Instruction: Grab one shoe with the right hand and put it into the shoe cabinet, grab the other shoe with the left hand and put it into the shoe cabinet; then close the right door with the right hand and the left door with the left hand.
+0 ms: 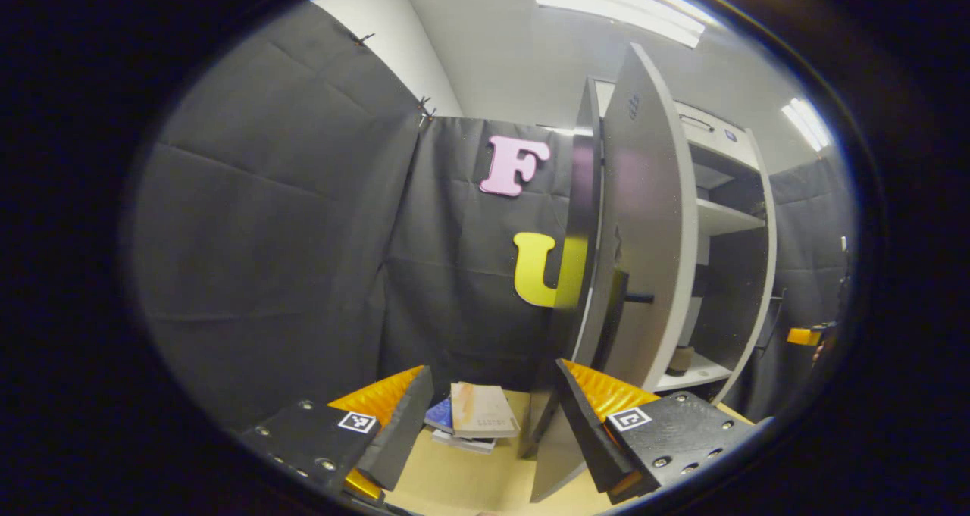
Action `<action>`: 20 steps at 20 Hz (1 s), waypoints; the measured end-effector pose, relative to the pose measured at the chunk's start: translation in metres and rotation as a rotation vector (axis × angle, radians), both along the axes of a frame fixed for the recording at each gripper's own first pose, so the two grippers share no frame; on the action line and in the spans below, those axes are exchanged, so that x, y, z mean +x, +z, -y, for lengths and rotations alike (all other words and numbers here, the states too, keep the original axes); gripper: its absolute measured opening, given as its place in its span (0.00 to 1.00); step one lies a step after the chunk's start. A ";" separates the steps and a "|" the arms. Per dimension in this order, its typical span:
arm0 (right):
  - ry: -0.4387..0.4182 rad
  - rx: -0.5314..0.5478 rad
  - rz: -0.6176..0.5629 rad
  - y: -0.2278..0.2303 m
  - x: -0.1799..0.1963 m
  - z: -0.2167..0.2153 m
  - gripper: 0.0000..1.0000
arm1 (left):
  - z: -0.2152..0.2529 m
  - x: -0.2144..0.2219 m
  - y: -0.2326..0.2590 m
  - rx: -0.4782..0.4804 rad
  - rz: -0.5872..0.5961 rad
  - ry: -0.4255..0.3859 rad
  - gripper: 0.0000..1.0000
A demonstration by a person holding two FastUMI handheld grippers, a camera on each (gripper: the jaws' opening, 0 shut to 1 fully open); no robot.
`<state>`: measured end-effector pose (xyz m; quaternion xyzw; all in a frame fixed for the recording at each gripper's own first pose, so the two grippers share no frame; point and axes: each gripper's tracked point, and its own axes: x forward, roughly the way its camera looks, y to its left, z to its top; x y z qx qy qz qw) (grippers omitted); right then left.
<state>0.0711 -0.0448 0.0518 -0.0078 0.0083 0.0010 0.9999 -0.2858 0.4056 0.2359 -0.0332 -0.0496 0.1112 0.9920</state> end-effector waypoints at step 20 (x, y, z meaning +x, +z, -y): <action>-0.011 -0.024 0.011 0.009 0.005 0.000 0.93 | 0.066 0.089 0.015 0.179 -0.109 -0.294 0.92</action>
